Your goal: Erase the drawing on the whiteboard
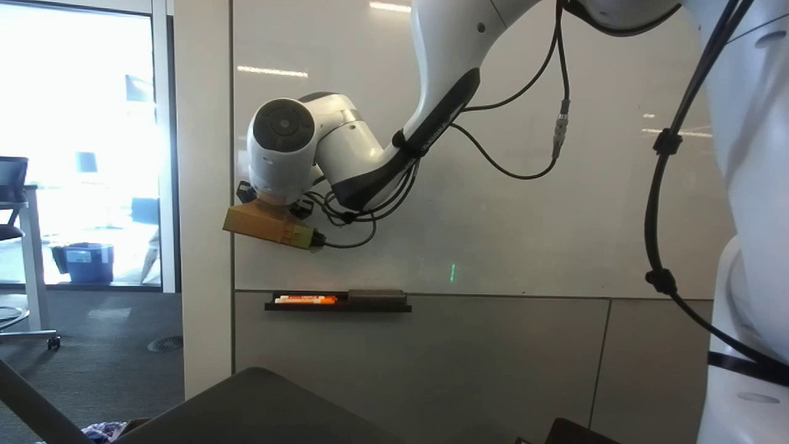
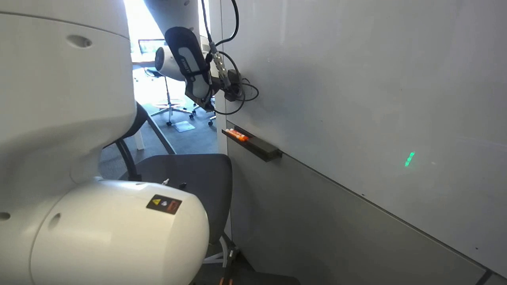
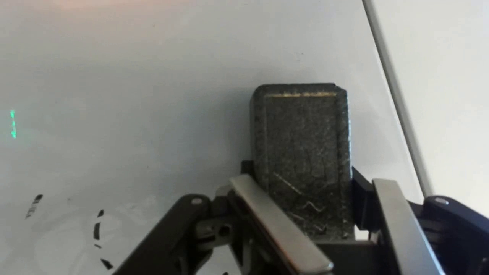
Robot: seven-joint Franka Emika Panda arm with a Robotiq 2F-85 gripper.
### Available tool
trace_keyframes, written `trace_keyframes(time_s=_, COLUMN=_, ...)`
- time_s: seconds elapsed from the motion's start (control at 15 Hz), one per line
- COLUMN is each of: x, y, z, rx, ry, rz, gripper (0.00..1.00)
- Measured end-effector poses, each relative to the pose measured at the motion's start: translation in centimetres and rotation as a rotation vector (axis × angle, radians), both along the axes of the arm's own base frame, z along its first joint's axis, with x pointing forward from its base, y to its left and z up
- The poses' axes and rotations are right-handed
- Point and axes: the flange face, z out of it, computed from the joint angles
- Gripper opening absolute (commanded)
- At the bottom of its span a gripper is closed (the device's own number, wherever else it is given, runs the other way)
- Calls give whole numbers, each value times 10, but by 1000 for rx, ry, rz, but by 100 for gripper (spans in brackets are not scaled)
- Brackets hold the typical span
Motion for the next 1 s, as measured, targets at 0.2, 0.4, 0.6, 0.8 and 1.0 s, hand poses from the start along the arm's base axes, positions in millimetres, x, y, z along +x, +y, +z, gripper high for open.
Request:
trace_keyframes(time_s=0.2, x=1, y=-8, z=2, rx=95, ry=47, rz=-5, gripper=31)
trace_keyframes(time_s=0.4, x=-8, y=-30, z=-4, rx=253, ry=132, rz=53, gripper=31)
trace_keyframes(time_s=0.6, x=-31, y=-43, z=-6, rx=407, ry=192, rz=141, gripper=31)
trace_keyframes(time_s=0.8, x=-69, y=-37, z=-22, rx=533, ry=260, rz=228, gripper=31)
trace_keyframes(time_s=1.0, x=-116, y=-10, z=-72, rx=588, ry=398, rz=274, gripper=31)
